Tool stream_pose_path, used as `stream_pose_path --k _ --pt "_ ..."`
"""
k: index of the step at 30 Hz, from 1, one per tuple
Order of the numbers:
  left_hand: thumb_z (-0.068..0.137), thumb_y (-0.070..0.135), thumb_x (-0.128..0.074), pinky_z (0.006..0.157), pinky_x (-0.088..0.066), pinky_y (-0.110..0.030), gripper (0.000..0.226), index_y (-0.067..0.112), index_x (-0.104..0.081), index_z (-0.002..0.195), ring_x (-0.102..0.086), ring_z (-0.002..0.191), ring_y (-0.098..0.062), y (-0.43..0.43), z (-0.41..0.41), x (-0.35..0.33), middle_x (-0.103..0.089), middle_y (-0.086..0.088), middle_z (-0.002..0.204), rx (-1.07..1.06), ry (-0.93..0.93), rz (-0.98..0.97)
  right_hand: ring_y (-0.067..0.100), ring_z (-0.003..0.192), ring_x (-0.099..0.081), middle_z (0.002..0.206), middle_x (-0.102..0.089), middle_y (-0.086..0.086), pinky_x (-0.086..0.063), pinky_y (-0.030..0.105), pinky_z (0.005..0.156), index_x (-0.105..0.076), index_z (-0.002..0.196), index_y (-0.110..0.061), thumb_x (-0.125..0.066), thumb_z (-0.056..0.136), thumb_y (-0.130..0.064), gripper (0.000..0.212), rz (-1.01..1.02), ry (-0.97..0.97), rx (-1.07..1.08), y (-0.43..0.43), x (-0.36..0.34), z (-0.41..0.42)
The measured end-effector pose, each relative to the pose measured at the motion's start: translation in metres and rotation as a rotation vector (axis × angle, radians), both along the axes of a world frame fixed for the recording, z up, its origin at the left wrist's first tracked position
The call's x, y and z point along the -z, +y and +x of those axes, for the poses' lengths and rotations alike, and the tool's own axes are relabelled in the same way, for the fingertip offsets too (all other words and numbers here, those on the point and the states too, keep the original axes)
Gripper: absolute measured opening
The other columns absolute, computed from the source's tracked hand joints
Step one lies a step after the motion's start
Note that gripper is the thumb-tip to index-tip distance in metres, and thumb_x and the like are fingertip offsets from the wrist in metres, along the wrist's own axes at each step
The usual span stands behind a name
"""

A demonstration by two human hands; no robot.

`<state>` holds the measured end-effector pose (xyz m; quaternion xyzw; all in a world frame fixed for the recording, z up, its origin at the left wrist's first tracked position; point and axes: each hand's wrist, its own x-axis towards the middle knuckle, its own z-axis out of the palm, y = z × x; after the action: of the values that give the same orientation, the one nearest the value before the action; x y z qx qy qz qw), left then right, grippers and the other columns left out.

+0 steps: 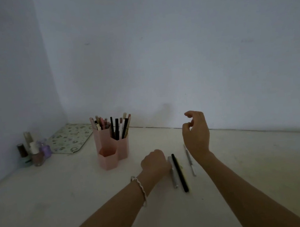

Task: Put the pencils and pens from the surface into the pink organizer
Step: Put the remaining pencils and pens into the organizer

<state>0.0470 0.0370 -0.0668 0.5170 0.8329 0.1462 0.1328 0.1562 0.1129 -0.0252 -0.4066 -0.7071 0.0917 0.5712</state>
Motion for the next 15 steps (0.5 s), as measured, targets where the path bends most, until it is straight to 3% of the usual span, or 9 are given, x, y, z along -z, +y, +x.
stream_pose_path --k 4,8,12,15 --pt "0.09 0.045 -0.053 0.077 -0.047 -0.03 0.047 0.008 -0.048 0.118 -0.061 0.101 -0.023 0.002 0.007 -0.002 -0.059 -0.008 0.116 -0.035 -0.099 0.05 -0.007 0.08 -0.052 0.109 -0.056 -0.011 -0.038 0.012 0.069 -0.057 0.11 -0.022 -0.052 0.084 -0.002 0.033 -0.06 0.015 0.018 0.004 0.009 0.018" --pt "0.083 0.047 -0.061 0.074 -0.046 -0.029 0.055 0.008 -0.044 0.119 -0.061 0.099 -0.023 0.003 0.012 -0.006 -0.058 -0.007 0.114 -0.029 -0.098 0.031 -0.008 0.078 -0.052 0.105 -0.057 -0.012 -0.039 0.014 0.069 -0.058 0.107 -0.023 -0.051 0.084 -0.002 0.032 -0.076 0.035 0.018 0.005 0.014 0.023" --pt "0.078 0.031 -0.069 0.068 -0.044 -0.026 0.046 0.01 -0.046 0.111 -0.061 0.095 -0.021 0.005 0.018 -0.011 -0.059 -0.007 0.109 0.045 -0.008 -0.014 -0.005 0.075 -0.053 0.102 -0.058 -0.012 -0.039 0.014 0.068 -0.058 0.105 -0.024 -0.051 0.083 -0.001 0.032 -0.097 0.048 0.01 0.006 0.02 0.021" --pt "0.079 0.012 -0.064 0.069 -0.044 -0.027 0.028 0.008 -0.052 0.105 -0.061 0.097 -0.024 0.006 0.018 -0.012 -0.06 -0.009 0.11 0.113 0.03 -0.004 0.001 0.074 -0.054 0.099 -0.058 -0.011 -0.04 0.016 0.065 -0.057 0.104 -0.024 -0.05 0.083 -0.002 0.031 -0.125 0.08 -0.001 0.006 0.022 0.02"
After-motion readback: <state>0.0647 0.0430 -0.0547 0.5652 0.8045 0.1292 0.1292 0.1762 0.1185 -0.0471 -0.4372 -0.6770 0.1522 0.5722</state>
